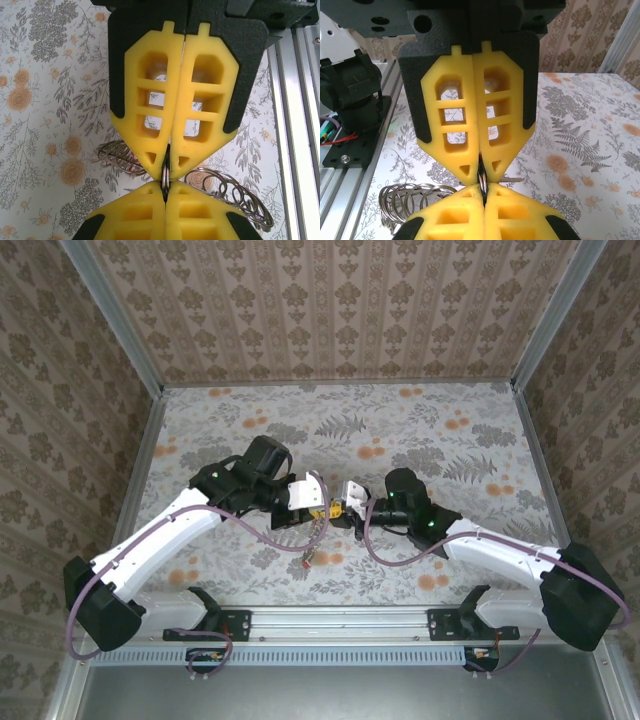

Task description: Put the keys on the keyring

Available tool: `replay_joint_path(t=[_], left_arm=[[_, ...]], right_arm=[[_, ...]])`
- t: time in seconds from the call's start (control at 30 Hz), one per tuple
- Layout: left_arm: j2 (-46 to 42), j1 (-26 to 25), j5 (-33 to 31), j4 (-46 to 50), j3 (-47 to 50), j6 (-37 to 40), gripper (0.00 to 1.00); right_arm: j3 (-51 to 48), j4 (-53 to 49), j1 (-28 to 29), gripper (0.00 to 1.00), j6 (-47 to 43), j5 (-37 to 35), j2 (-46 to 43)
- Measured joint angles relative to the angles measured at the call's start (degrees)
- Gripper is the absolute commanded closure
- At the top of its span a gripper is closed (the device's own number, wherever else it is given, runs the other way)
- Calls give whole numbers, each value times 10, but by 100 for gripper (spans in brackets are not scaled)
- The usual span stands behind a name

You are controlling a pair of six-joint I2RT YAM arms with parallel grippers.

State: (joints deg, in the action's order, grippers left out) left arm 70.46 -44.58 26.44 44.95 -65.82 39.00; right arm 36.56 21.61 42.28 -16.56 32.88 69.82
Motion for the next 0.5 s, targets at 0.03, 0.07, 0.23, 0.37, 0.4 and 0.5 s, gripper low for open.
replay_joint_path(t=[0.03,0.07,0.23,0.37,0.4,0.5], left_arm=[[0,0,0,0,0,2,82],[-1,1,1,-1,0,3,81],[-31,17,14,-20,26,3,79],[-46,27,25,-31,52,3,79],[-46,27,27,-35,57,3,79],[-47,27,31,-52,71,3,81]], right_arm=[[0,4,0,100,4,0,0],[-1,9,0,100,8,0,0],[-42,92,-1,100,62,-3,0],[-71,162,-2,100,104,-5,0],[-75,179,-3,100,113,-5,0],[-77,221,-5,100,136,-5,0]])
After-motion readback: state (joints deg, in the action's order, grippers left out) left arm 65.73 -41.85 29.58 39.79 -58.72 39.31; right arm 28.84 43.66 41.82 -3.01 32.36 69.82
